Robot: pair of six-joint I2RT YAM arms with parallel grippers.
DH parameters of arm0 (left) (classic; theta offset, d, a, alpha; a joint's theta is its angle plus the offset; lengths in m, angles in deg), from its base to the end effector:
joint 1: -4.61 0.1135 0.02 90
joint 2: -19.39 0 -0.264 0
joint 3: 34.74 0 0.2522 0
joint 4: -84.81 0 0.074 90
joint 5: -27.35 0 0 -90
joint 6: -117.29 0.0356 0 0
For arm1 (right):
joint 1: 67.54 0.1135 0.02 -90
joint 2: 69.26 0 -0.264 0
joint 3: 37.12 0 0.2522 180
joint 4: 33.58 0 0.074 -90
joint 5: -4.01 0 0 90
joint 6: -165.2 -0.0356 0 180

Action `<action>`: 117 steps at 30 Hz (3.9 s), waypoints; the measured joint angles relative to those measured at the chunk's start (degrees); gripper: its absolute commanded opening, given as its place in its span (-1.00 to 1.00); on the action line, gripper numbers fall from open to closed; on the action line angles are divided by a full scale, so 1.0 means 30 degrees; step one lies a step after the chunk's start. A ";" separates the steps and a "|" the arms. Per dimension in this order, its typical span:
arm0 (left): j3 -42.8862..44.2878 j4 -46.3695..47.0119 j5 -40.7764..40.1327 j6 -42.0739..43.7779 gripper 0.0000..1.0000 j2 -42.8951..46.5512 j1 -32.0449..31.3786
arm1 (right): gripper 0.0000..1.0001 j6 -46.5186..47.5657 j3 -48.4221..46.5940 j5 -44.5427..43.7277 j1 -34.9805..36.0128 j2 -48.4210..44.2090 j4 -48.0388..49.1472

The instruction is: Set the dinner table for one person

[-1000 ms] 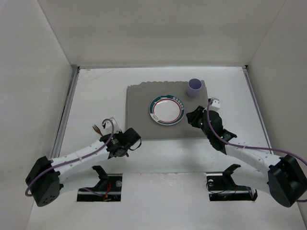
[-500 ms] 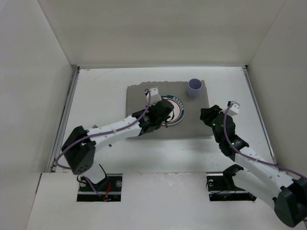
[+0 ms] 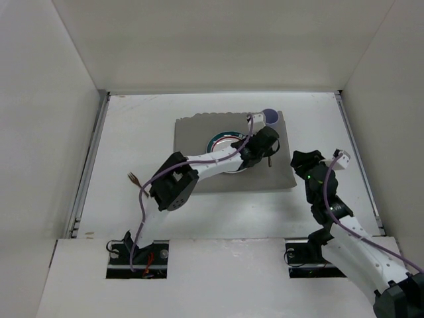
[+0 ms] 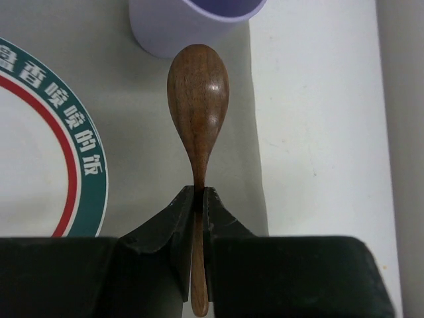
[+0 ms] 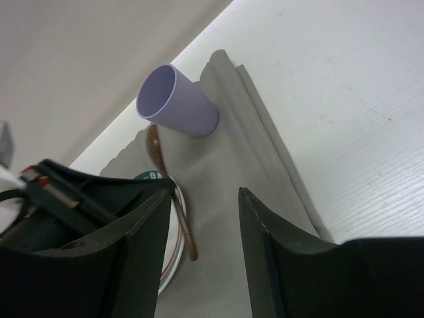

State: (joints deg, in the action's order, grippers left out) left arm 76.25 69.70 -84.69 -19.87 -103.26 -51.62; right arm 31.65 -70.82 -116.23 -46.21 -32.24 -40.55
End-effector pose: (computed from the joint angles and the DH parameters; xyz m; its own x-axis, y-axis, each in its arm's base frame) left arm 0.2918 -0.4123 0.2366 -0.5987 -0.3274 -0.7310 0.2137 0.8143 -0.5397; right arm 0.1593 0.0430 0.2391 -0.0191 0.6316 -0.7751 0.2214 0.7587 0.6127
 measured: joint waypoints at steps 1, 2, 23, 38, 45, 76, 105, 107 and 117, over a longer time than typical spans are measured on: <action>0.0255 0.0000 0.0095 -0.0066 -0.93 -0.0452 0.0029 | 0.03 -0.0022 0.0029 0.0073 -0.0058 0.0036 0.0022; 0.0503 0.0007 0.0219 -0.0138 -0.92 -0.0903 0.0029 | 0.03 -0.0066 0.0058 0.0189 -0.0138 0.0080 0.0022; -0.0517 0.1217 0.0743 -0.1508 -0.29 -0.2324 0.0102 | 0.06 -0.0299 0.0102 0.1231 -0.0495 0.0714 0.0095; -1.6939 0.2455 -0.3432 0.0882 -0.29 1.6094 0.4080 | -0.73 -0.0117 0.0095 0.3803 0.0743 0.4626 0.1814; -2.2498 -0.1989 -0.4823 -0.0109 -0.35 2.0830 0.8837 | -0.61 0.0597 -0.0437 0.4809 0.2368 0.6674 0.2637; -2.4684 -0.2616 -0.3198 -0.0998 -0.92 1.9343 1.4455 | -0.35 0.2084 -0.1443 0.5260 0.4051 0.8342 0.3475; -1.4513 0.0488 -0.0576 0.7570 -0.86 0.9238 0.6710 | -0.21 0.2178 -0.1443 0.4619 0.4044 0.8065 0.3483; -1.4491 0.0554 -0.0554 0.7570 -0.86 0.8976 0.6615 | -0.22 0.2193 -0.1450 0.4568 0.4044 0.8072 0.3490; -1.4491 0.0590 -0.0423 0.7475 -0.79 0.7941 0.6397 | -0.20 0.2237 -0.1450 0.4437 0.4044 0.8247 0.3483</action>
State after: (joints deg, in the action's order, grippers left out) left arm 32.77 71.47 -85.96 2.56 -79.44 -32.43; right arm 38.36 -75.17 -102.92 -34.08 -7.50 -30.10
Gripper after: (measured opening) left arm 0.088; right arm 0.395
